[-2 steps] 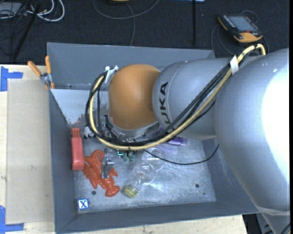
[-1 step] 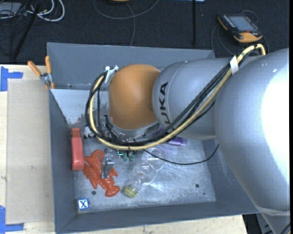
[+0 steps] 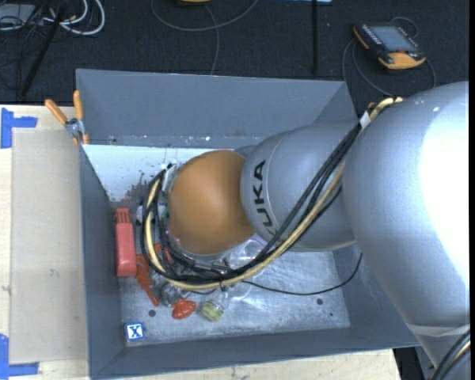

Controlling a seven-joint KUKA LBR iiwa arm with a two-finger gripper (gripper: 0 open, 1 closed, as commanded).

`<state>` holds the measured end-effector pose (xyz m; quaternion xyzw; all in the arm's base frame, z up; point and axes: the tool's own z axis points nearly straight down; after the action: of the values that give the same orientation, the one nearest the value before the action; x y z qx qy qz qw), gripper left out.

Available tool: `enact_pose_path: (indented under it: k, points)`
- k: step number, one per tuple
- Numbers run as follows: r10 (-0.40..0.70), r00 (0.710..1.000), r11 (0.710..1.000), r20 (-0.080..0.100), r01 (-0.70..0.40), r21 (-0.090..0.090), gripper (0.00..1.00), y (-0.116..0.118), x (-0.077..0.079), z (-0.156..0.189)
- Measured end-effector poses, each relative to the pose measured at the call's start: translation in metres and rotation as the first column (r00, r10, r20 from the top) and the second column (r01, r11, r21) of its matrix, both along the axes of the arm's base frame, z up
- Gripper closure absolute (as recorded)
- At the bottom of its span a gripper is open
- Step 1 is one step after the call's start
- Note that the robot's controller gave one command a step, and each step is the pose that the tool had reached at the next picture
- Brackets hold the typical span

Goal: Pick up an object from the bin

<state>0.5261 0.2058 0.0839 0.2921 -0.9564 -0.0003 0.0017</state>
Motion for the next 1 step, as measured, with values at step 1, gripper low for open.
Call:
enact_pose_path:
  k: [1]
  points:
    - [-0.002, 1.000, 1.000, 0.000, 0.002, 0.000, 1.00, -0.0004, 0.0003, 0.0001]
